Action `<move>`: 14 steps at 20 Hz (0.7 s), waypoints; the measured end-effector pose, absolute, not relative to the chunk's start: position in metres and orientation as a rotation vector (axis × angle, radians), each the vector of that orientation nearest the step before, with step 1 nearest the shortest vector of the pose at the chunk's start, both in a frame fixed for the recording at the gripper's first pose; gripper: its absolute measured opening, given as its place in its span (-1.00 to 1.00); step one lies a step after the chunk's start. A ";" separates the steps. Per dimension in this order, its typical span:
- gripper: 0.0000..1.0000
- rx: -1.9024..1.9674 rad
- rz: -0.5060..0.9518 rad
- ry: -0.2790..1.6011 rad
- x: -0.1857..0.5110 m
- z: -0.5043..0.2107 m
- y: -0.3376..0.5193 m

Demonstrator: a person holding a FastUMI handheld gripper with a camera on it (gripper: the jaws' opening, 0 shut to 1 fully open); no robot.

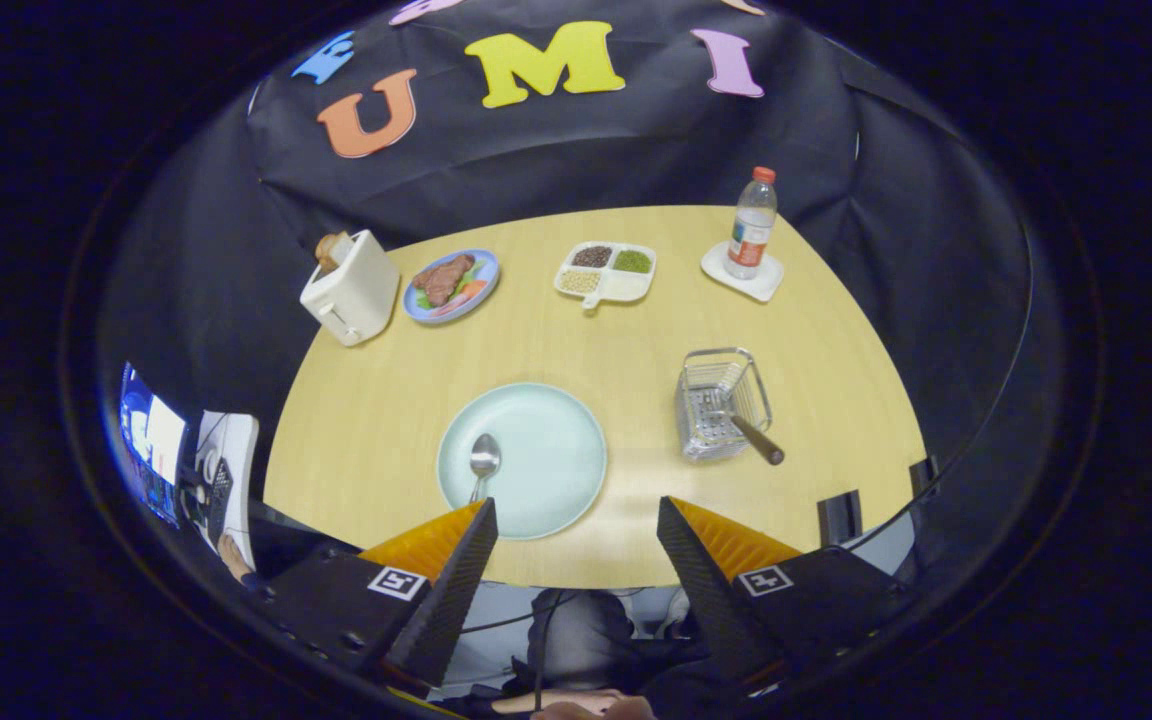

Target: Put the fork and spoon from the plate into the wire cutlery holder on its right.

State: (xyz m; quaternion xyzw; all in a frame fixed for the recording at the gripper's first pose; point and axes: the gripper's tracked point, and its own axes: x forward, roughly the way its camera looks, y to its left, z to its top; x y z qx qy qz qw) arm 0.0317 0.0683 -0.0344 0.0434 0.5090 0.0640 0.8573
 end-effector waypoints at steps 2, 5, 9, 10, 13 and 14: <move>0.94 0.090 0.152 1.073 0.029 -0.048 0.091; 0.93 0.080 0.174 1.099 0.022 -0.066 0.119; 0.94 0.053 0.202 1.117 0.016 -0.084 0.146; 0.94 0.050 0.203 1.116 0.017 -0.090 0.151; 0.93 0.036 0.197 1.128 0.022 -0.107 0.159; 0.93 0.031 0.188 1.131 0.026 -0.115 0.160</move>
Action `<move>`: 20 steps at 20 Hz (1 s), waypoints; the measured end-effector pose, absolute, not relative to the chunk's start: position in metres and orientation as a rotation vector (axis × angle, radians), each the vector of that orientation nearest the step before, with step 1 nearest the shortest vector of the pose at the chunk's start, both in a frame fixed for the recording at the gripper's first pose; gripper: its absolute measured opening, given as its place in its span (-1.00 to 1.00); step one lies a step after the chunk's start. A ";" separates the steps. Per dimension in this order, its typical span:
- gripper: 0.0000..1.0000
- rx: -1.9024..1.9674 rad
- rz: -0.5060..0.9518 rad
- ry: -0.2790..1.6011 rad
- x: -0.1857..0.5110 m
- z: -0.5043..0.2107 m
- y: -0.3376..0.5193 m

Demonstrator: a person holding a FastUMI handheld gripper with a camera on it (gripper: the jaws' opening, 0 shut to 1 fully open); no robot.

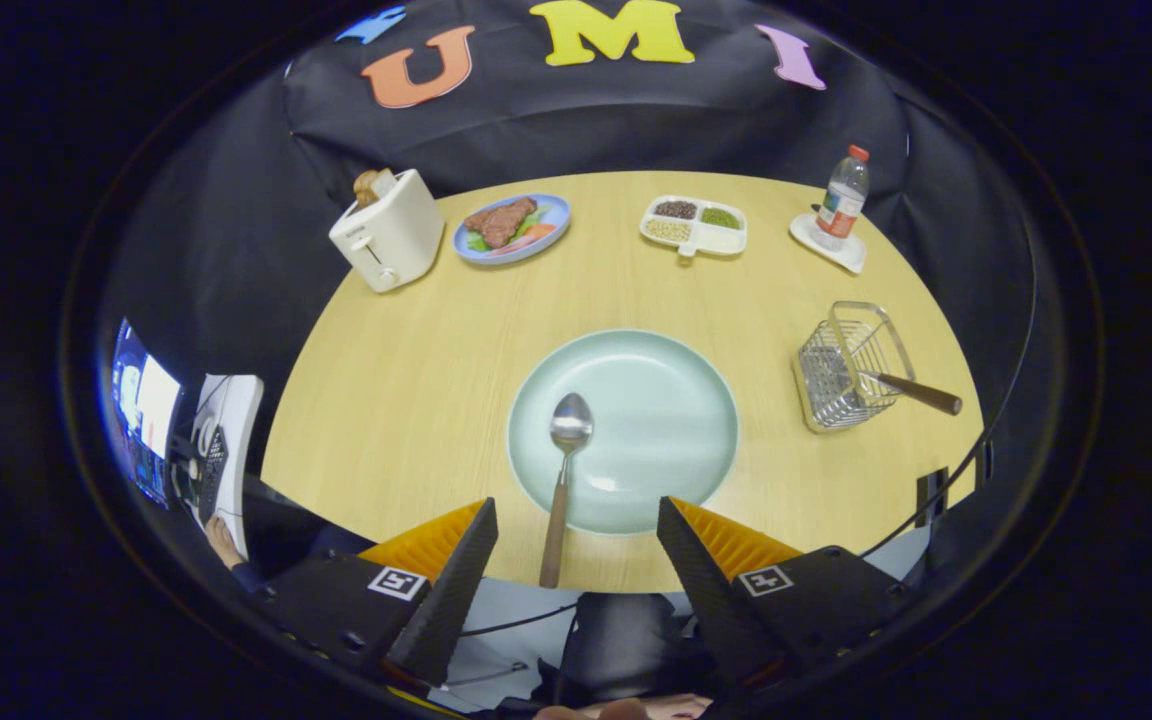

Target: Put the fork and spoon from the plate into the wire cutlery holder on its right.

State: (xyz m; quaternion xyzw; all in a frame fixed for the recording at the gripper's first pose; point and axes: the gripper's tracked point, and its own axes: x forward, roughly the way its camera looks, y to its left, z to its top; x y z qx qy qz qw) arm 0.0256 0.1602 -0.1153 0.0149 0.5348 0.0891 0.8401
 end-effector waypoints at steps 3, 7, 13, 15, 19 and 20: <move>0.94 0.028 0.171 1.164 0.031 -0.140 0.164; 0.90 0.038 0.160 1.216 0.036 -0.166 0.169; 0.73 -0.001 0.142 1.236 0.046 -0.195 0.173; 0.53 -0.013 0.136 1.242 0.049 -0.201 0.173; 0.02 -0.026 0.129 1.262 0.048 -0.207 0.172; -0.18 -0.028 0.125 1.269 0.046 -0.207 0.171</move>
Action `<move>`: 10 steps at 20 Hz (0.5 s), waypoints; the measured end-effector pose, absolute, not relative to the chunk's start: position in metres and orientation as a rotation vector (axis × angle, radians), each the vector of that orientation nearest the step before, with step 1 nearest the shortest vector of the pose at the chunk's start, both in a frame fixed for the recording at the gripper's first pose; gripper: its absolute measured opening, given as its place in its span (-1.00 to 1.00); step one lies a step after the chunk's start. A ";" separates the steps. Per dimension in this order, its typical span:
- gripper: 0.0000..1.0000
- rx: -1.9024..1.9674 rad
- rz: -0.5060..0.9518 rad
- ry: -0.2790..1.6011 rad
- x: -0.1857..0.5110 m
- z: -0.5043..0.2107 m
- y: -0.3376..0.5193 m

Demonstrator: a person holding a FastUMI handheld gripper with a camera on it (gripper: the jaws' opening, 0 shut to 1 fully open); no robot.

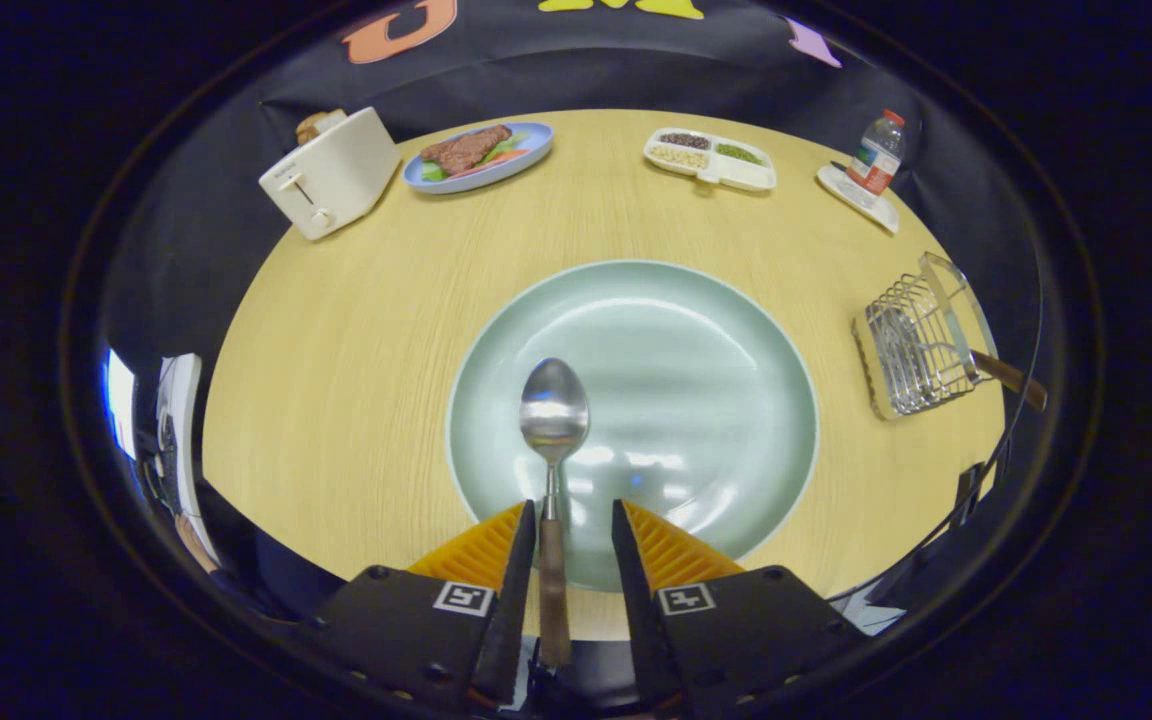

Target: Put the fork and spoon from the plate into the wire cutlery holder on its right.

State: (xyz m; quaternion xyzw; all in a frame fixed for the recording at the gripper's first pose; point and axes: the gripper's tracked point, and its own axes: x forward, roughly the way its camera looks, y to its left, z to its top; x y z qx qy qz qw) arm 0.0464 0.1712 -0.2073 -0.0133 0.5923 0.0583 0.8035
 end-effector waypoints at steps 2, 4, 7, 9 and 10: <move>-0.48 -0.033 0.114 1.278 0.044 -0.208 0.168; -0.70 -0.044 0.124 1.282 0.044 -0.209 0.168; -0.95 -0.072 0.131 1.277 0.044 -0.210 0.163; -0.95 -0.075 0.142 1.279 0.042 -0.208 0.160; -0.95 -0.069 0.148 1.280 0.042 -0.205 0.159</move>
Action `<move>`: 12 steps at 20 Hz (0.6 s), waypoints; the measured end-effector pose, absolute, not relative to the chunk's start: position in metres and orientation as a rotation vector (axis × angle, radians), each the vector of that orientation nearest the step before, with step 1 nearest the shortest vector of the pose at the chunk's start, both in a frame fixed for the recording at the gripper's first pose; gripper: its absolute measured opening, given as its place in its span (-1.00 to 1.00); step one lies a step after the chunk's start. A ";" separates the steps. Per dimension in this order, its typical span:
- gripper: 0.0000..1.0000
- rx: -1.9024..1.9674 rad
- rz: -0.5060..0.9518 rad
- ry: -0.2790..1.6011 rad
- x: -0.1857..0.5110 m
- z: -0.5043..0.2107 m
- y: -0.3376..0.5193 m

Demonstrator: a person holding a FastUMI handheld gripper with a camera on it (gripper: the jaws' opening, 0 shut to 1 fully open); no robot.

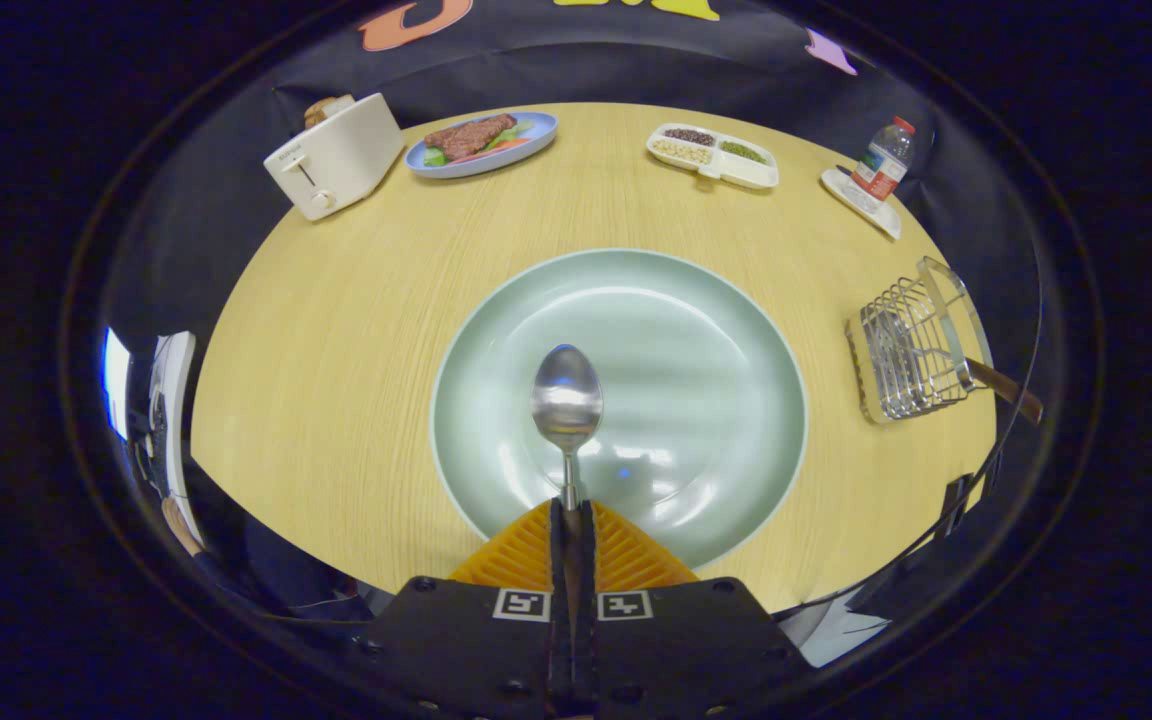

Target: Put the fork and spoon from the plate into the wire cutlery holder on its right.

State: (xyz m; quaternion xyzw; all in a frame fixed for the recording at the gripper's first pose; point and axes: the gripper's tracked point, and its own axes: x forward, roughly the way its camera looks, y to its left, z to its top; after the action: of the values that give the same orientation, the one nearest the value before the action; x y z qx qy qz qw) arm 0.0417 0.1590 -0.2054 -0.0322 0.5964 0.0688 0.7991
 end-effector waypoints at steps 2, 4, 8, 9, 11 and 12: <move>-0.95 -0.055 0.157 1.280 0.039 -0.197 0.156; -0.95 -0.049 0.167 1.269 0.038 -0.185 0.150; -0.95 -0.037 0.175 1.238 0.037 -0.166 0.132; -0.99 -0.034 0.174 1.233 0.038 -0.161 0.127; -0.99 -0.018 0.168 1.228 0.037 -0.150 0.117; -0.99 -0.010 0.167 1.225 0.035 -0.142 0.111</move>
State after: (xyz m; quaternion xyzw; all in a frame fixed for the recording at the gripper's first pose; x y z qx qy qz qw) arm 0.0351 0.1112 -0.1425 -0.0045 0.5741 0.0785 0.8150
